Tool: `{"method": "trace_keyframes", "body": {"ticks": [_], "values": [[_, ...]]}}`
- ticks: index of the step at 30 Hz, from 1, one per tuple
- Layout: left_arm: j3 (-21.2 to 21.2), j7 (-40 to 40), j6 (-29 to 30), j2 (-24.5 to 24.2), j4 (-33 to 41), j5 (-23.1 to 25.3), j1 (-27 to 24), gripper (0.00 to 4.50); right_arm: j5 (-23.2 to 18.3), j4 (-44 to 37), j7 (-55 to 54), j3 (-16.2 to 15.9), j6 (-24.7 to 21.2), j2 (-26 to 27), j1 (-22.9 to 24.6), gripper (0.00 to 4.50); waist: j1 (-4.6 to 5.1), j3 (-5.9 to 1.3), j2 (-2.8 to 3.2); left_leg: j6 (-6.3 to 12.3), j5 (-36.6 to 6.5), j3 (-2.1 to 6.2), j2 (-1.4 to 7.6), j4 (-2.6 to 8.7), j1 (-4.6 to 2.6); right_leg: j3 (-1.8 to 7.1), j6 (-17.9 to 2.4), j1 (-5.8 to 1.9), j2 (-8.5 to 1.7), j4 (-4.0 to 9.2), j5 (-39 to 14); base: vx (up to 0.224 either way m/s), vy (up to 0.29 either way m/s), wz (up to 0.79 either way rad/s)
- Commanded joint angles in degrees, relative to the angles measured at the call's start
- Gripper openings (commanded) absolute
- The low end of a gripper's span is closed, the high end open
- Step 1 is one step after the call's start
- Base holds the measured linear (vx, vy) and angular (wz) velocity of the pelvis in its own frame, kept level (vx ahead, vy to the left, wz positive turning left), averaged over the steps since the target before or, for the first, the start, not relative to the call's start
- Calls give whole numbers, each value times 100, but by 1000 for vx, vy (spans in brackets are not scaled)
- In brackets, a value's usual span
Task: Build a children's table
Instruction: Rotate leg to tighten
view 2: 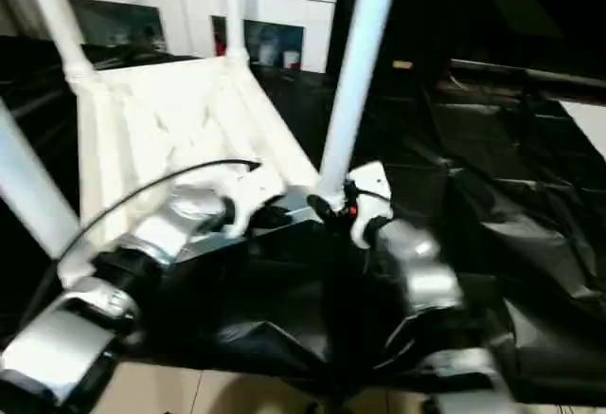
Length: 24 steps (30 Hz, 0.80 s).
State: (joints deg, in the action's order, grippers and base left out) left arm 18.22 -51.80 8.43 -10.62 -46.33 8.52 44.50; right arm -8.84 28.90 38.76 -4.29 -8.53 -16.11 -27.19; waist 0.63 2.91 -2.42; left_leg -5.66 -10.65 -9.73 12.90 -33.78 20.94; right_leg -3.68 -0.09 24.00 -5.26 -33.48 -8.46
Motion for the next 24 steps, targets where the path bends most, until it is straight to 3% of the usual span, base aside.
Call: {"method": "trace_keyframes", "body": {"ticks": [1, 4, 6, 11, 20, 24], "values": [[205, -463, -136, -150, 100, -14, -192, 0, 93, -223, 745, -288, 60, -303, 38, 380, -57, -362, -24, 445, -1369, -74, -29, 392, 26, 149, -1125, -344, -166, 399, -1730, 0, 0, 0], [231, -847, -247, -334, 266, -75, -253, 0, 35, -406, 1482, -399, 85, -709, 139, 380, -92, -353, -13, 531, -1324, -93, -7, 386, 2, 162, -1262, -321, -169, 387, -1583, 0, 0, 0], [277, -1543, -528, -524, 550, -275, -373, 0, -33, -545, 1976, -485, 63, -970, 232, 380, -117, -367, -14, 543, -1239, -83, 1, 390, 6, 160, -1310, -335, -172, 360, -1438, 0, 0, 0], [348, -2167, -527, -750, 915, -476, -493, 0, -4, -601, 2340, -676, 58, -1180, 294, 380, -145, -376, 8, 539, -1091, -100, 31, 388, -42, 176, -1595, -312, -163, 274, -856, 0, 0, 0], [300, -2288, -509, -831, 1045, -516, -537, 0, -150, -559, 2520, -621, -79, -1058, 230, 380, -220, -375, -2, 445, -1105, -106, 20, 388, -32, 185, -1489, -342, -184, 269, -942, 0, 0, 0], [303, -2336, -482, -840, 1076, -537, -557, 0, -259, -573, 2661, -617, -165, -1061, 243, 343, -223, -375, 4, 463, -1056, -106, 24, 387, -41, 185, -1516, -337, -173, 260, -854, 0, 0, 0]]}}
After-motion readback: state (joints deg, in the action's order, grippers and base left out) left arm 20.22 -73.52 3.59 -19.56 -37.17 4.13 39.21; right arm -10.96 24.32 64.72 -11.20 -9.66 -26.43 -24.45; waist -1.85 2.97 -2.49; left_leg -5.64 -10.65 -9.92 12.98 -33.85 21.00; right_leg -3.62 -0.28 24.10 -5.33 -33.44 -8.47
